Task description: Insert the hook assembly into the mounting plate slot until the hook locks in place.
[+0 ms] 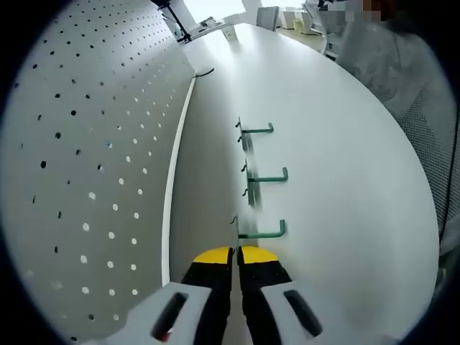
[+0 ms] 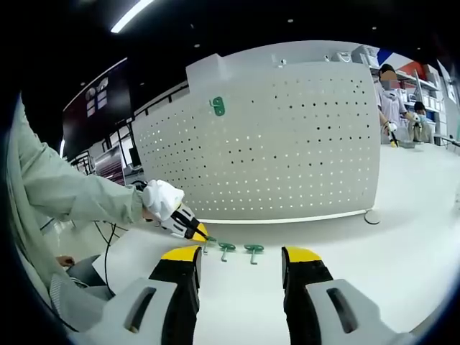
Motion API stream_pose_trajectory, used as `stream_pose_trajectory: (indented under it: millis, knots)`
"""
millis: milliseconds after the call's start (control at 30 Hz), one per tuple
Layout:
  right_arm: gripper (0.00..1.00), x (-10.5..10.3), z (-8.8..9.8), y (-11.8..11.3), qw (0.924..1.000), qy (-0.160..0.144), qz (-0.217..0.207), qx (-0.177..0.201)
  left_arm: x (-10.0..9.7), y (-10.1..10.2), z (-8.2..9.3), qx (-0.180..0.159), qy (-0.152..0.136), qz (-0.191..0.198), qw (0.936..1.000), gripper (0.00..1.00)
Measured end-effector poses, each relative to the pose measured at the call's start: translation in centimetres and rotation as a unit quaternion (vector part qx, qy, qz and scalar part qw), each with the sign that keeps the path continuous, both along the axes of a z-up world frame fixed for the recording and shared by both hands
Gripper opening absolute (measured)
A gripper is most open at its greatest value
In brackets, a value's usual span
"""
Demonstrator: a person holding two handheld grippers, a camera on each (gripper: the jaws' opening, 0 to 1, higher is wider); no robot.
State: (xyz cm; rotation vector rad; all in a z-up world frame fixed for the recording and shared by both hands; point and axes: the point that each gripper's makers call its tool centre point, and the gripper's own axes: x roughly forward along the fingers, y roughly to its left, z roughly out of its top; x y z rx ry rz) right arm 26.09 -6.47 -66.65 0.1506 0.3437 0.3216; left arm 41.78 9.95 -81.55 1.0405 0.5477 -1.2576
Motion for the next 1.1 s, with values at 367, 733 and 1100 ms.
stream_pose_trajectory:
  millis: [367, 733, 1100]
  knots:
    - [0.42, -0.5, 1.1, 0.8, 0.9999, -0.012, 0.005, 0.0, -0.1, -0.1, 2.4, -0.061, -0.017, 0.052, 0.9966, 0.03]
    - [0.42, -1.1, 2.5, 1.4, 0.9995, -0.027, 0.012, -0.006, -2.0, 2.7, 3.4, -0.119, -0.021, 0.129, 0.9843, 0.03]
    - [0.42, -1.5, 3.5, 3.1, 0.9987, -0.037, 0.032, -0.011, -4.8, 4.3, 3.7, -0.139, -0.028, 0.158, 0.9773, 0.03]
